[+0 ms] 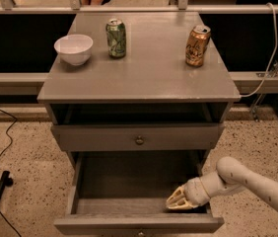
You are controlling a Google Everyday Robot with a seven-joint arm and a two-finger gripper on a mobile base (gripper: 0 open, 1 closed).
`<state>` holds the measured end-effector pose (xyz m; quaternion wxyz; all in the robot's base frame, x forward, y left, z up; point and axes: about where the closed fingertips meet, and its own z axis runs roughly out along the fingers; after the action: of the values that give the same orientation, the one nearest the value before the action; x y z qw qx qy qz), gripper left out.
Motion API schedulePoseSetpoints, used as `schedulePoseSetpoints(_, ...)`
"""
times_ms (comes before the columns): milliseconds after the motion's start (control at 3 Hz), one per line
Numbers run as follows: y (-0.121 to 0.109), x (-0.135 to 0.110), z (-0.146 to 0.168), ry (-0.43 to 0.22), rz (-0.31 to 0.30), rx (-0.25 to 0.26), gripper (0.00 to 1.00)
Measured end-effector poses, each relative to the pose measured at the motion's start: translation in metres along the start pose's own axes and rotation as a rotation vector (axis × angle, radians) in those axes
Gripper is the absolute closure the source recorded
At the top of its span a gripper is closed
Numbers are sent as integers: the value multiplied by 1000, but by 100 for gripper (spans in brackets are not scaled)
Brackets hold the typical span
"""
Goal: Open middle drawer
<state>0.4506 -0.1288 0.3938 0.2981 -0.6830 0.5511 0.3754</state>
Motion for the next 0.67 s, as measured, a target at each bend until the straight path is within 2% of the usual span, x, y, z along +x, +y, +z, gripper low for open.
schedulePoseSetpoints(333,4,-28,-30,-5,-67,65,100)
schedulePoseSetpoints(667,15,-56,-67,46,-120,142,100)
